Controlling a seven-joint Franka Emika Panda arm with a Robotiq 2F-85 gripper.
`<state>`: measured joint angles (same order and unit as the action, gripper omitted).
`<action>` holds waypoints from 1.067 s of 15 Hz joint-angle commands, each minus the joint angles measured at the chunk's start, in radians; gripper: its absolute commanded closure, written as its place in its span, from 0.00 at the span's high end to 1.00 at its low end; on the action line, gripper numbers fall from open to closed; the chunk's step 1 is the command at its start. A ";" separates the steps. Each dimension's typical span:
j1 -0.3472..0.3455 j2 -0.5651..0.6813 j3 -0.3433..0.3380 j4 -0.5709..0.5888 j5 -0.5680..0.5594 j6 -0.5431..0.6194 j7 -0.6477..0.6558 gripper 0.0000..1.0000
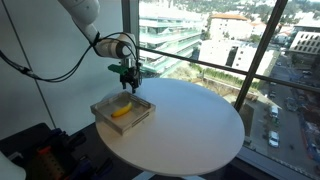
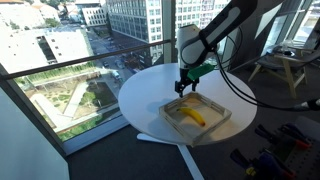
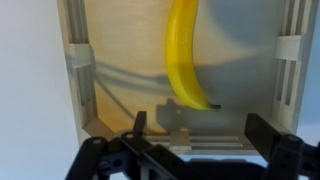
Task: Put the banana on the table
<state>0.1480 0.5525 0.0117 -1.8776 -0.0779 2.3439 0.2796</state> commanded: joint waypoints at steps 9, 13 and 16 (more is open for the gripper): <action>0.036 0.003 -0.028 -0.037 -0.024 0.048 0.010 1.00; 0.038 0.007 -0.032 -0.055 -0.027 0.047 0.013 1.00; 0.037 0.005 -0.037 -0.069 -0.029 0.043 0.014 1.00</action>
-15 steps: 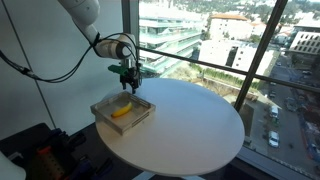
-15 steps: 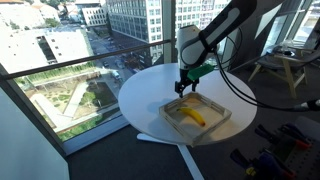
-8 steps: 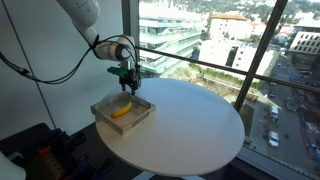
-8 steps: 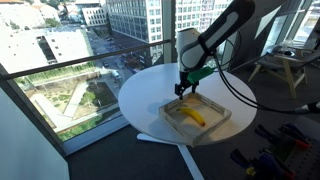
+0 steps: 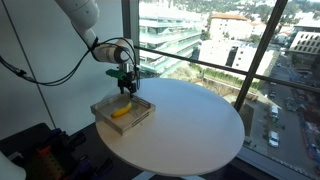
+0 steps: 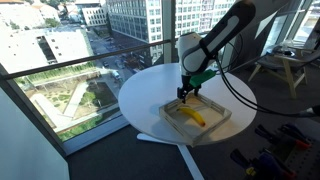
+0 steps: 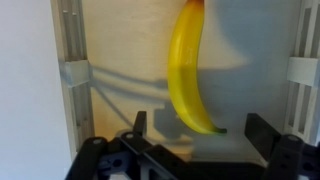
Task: Put the banana on the table
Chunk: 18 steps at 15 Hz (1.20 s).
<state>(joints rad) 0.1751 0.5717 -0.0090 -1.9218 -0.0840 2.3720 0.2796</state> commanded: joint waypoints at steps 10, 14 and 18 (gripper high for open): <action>-0.001 0.001 -0.006 -0.010 0.000 -0.003 0.000 1.00; -0.001 0.001 -0.006 -0.010 0.000 -0.003 0.000 1.00; 0.000 0.003 -0.006 -0.010 -0.001 -0.002 -0.001 1.00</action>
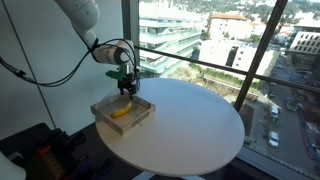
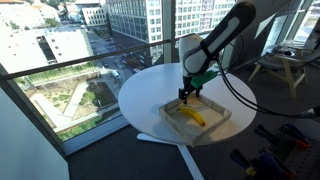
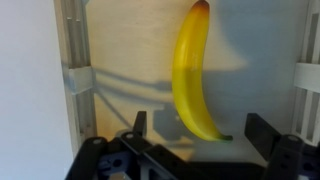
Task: Put the banana on the table
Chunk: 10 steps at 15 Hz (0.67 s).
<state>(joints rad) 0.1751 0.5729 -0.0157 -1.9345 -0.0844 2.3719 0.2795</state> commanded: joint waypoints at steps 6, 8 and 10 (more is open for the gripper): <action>0.002 0.004 0.003 -0.008 -0.004 0.024 -0.004 1.00; 0.004 0.005 0.004 -0.014 -0.006 0.033 -0.004 1.00; 0.010 0.008 0.004 -0.021 -0.010 0.046 0.000 1.00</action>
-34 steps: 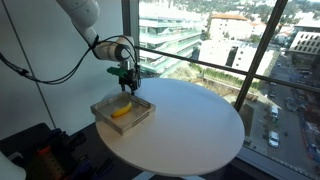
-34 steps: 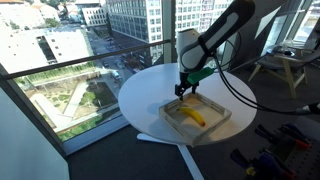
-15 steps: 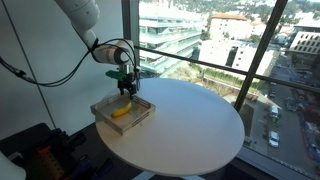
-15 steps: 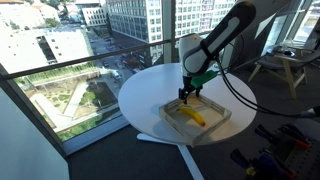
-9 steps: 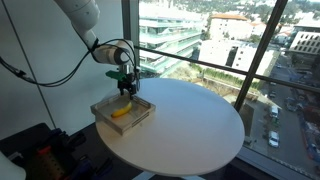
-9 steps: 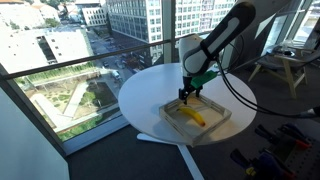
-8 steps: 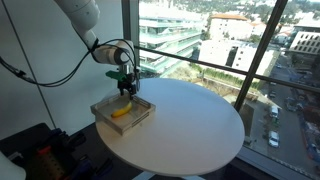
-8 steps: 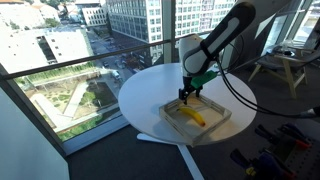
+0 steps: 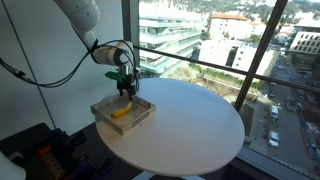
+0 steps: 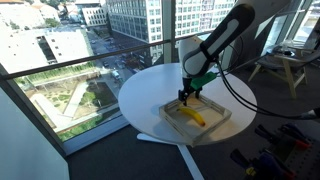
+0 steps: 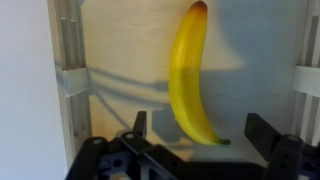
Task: Put the banana on the table
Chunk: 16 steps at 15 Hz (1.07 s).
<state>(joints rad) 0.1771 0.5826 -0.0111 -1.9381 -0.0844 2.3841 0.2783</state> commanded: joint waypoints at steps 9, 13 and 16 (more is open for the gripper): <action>0.024 0.021 -0.006 -0.040 -0.011 0.084 -0.002 1.00; 0.021 0.022 -0.009 -0.052 -0.010 0.087 -0.004 1.00; 0.016 0.024 -0.013 -0.059 -0.008 0.084 -0.006 1.00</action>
<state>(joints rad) 0.1970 0.6120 -0.0162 -1.9809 -0.0844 2.4520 0.2782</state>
